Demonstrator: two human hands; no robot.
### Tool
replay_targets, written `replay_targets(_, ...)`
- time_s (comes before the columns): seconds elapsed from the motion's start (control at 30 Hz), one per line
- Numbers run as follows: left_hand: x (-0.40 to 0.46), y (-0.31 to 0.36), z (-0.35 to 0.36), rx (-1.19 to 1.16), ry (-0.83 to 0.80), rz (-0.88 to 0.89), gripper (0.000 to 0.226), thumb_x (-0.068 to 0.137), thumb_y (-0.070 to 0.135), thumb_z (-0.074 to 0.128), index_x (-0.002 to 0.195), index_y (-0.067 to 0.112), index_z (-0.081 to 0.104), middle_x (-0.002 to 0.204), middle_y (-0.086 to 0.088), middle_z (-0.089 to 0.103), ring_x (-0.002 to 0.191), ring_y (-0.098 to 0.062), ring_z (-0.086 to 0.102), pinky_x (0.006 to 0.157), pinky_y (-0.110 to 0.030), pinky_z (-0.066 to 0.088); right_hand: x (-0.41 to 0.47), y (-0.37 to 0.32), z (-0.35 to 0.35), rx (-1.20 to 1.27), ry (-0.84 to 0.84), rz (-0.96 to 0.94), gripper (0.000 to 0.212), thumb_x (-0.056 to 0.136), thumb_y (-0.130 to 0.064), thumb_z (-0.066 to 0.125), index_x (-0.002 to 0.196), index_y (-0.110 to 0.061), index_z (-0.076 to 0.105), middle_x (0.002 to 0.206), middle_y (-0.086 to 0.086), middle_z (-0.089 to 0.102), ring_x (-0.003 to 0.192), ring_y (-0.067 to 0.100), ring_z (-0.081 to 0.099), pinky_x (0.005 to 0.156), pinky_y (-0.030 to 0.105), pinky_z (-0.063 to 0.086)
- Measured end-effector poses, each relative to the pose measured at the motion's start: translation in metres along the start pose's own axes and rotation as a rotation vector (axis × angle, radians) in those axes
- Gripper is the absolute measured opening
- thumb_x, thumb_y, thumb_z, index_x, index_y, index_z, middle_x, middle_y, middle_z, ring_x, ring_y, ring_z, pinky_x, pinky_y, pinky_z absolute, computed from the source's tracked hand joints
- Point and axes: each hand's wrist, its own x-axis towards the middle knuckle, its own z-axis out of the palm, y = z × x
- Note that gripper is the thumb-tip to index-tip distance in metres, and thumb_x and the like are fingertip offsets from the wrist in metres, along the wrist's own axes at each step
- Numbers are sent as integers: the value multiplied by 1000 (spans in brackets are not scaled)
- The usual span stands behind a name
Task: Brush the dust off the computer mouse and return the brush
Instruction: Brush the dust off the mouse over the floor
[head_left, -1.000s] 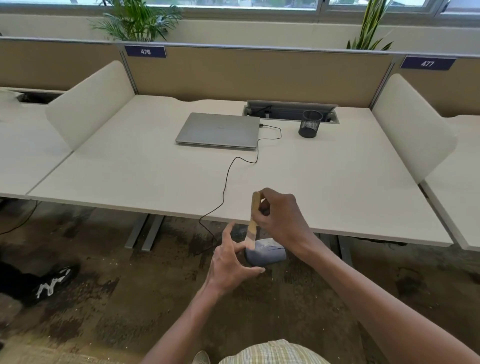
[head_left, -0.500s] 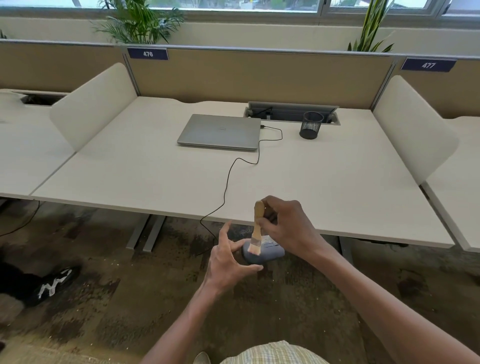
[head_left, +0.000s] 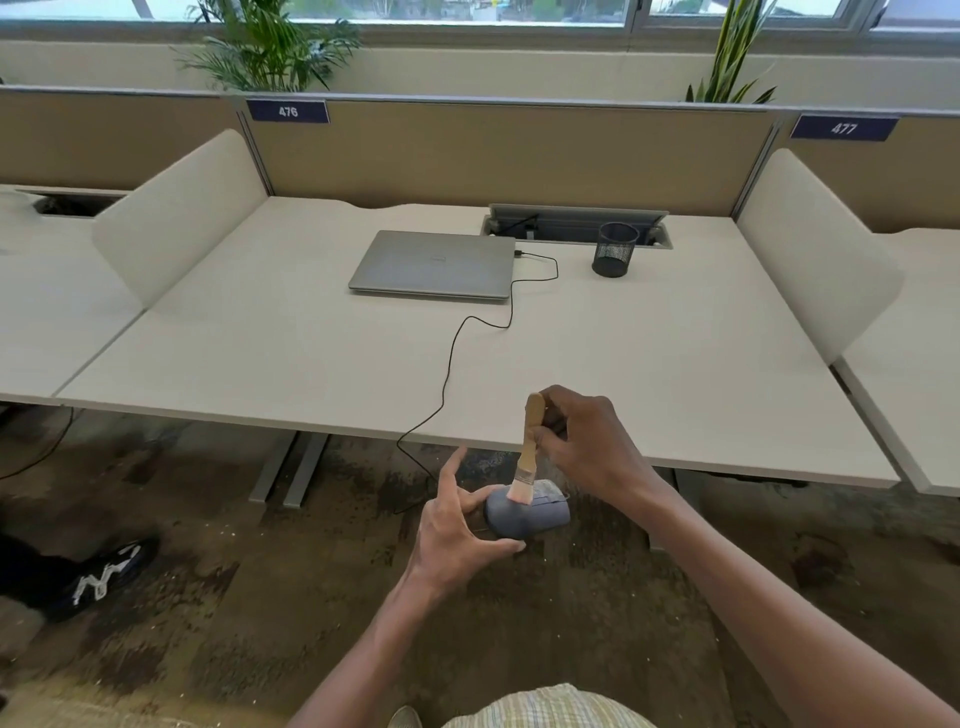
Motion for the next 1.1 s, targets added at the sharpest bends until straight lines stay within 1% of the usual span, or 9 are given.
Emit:
replay_targets(0.1,-4,-4,0,6,-11,-7,136,51,34,98,156,12,13,112,2,75,93,27,52,85,9,32,2,5,3,7,12,41,10,90,-4,68,100,-8,66,86,6,72,75,21,70,70,42,61)
replay_targets(0.2,-5,-4,-1,14,-15,-18,137,51,34,98,156,12,12,114,1,74,92,25,54,84,9,32,3,1,7,57,63,65,10,90,-5,69,99,-6,67,84,7,73,72,21,72,68,43,62)
replay_targets(0.37,-8,0,-1,23,-12,-20,135,53,36,97,156,16,12,118,1,73,105,-3,64,91,1,35,10,-8,20,42,96,116,9,89,-8,69,98,-6,68,83,7,74,69,19,72,67,37,62)
replay_targets(0.47,-10,0,0,23,-17,7,135,54,35,97,156,15,11,119,2,72,101,6,59,87,9,31,14,-1,22,-32,92,169,6,89,-9,69,94,-7,67,83,8,72,68,21,71,66,37,63)
replay_targets(0.6,-11,-7,1,22,-39,26,136,54,35,97,156,17,10,118,4,73,94,20,55,87,8,32,16,6,16,-75,83,219,4,89,-6,68,93,-6,65,82,10,71,69,25,72,65,38,62)
replay_targets(0.73,-10,-7,-1,9,-25,17,136,54,36,97,156,15,10,117,5,73,98,9,57,88,8,33,16,2,12,-22,122,212,6,88,-6,68,94,-4,67,80,10,72,69,22,72,65,35,62)
replay_targets(0.9,-8,-7,-3,23,-22,45,136,54,34,97,157,14,10,116,3,74,91,13,57,89,5,36,16,4,16,-34,75,219,7,88,-7,69,95,-6,67,83,11,72,70,24,72,68,40,63)
replay_targets(1.03,-10,-8,-4,15,-15,41,135,55,35,97,156,15,10,116,6,73,99,10,57,99,-9,43,15,7,9,-33,99,210,10,90,-6,67,100,-5,68,87,11,73,73,23,72,68,31,61)
replay_targets(1.1,-9,-7,-6,-8,-15,21,135,54,33,97,156,13,11,115,5,74,95,13,58,95,-1,40,12,5,5,41,106,208,13,90,-6,69,104,-5,68,87,9,73,73,21,73,69,27,61)
